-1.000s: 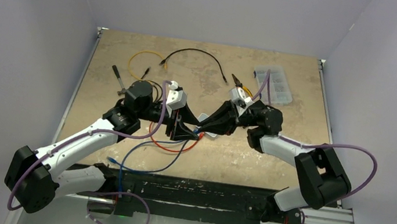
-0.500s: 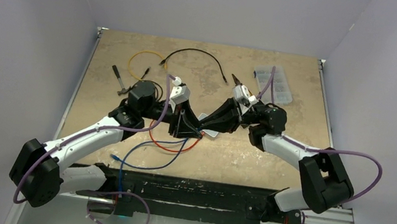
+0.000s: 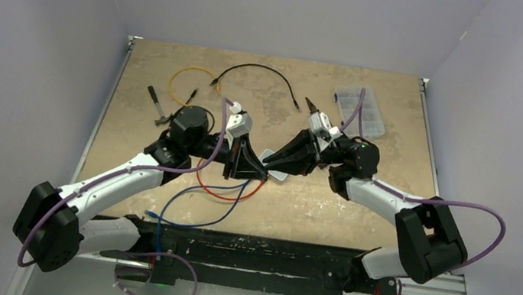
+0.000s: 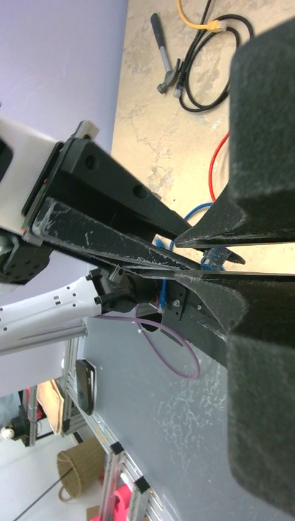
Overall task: Insert the plug into the switch port
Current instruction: Pick up the connector from the center of the board.
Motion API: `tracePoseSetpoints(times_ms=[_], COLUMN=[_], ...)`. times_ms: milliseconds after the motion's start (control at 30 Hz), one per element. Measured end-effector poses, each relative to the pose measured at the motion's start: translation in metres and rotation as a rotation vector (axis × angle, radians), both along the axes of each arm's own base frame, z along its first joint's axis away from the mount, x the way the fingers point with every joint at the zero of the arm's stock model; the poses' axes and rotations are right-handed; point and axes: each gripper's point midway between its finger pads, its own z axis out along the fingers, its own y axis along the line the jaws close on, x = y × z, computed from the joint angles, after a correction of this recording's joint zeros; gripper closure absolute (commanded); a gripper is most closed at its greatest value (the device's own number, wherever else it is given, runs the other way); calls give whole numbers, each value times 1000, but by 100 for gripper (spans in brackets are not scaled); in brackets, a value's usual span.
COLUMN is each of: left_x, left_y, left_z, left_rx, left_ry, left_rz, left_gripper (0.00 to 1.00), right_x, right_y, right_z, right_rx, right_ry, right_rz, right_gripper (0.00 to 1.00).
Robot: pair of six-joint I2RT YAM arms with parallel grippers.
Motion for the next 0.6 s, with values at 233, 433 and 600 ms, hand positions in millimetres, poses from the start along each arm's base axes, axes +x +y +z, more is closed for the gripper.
tracePoseSetpoints(times_ms=[233, 433, 600], left_x=[23, 55, 82], left_y=[16, 39, 67], left_z=[-1, -1, 6], left_rx=[116, 300, 471], left_ry=[-111, -233, -329], left_rz=[249, 514, 697], left_gripper=[100, 100, 100], right_x=[19, 35, 64], right_y=[-6, -12, -10], right_z=[-2, 8, 31], right_rx=[21, 77, 62], right_ry=[96, 58, 49], right_rz=[-92, -190, -349], right_gripper=[55, 41, 31])
